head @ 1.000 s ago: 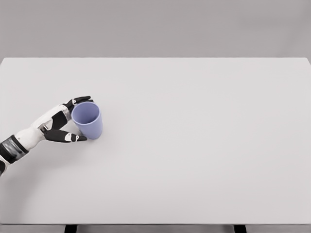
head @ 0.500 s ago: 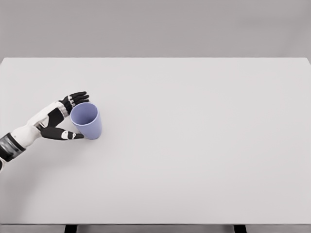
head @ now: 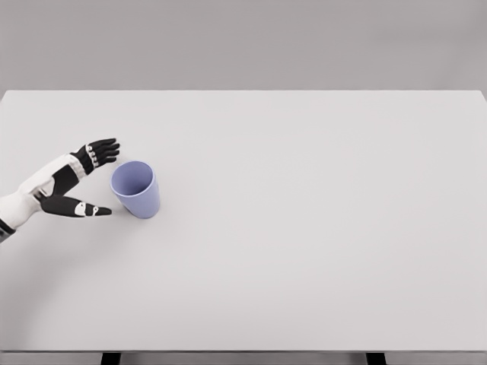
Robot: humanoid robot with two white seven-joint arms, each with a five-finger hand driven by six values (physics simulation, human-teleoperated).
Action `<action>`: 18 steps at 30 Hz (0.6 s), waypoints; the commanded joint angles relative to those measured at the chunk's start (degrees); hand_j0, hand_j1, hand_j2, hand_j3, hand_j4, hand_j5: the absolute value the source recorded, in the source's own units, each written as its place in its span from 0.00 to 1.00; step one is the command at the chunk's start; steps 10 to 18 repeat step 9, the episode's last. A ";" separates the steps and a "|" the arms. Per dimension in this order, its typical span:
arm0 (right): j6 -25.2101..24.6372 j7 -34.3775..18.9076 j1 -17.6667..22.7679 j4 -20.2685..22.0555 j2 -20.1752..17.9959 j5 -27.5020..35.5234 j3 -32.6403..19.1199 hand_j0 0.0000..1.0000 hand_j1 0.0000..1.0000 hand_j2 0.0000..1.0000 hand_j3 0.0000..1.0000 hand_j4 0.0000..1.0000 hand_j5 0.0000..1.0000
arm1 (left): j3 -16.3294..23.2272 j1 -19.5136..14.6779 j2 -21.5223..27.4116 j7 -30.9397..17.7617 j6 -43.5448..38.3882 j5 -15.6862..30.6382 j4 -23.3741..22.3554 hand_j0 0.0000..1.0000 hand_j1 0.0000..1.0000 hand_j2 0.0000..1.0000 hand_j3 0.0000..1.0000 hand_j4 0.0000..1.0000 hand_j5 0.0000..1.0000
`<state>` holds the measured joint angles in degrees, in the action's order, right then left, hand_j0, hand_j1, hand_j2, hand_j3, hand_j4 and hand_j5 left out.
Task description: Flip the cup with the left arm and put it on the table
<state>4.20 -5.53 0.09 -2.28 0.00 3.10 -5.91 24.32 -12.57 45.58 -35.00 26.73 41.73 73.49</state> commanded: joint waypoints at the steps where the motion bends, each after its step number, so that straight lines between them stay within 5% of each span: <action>1: 0.02 -0.01 0.00 0.00 0.00 -0.02 0.02 1.00 1.00 1.00 1.00 1.00 1.00 | -0.06 0.00 4.07 0.00 0.34 0.46 2.36 1.00 1.00 1.00 1.00 1.00 1.00; 6: 0.02 -0.01 0.00 0.00 0.00 -0.02 -0.07 1.00 1.00 1.00 1.00 1.00 1.00 | -0.15 -0.79 12.07 0.00 0.43 -0.86 7.46 1.00 1.00 1.00 1.00 1.00 1.00; 18: -0.07 -0.01 0.00 0.00 0.00 -0.02 0.02 1.00 1.00 1.00 1.00 1.00 1.00 | -0.15 -1.05 12.34 0.00 0.34 -2.88 9.39 1.00 1.00 1.00 1.00 1.00 1.00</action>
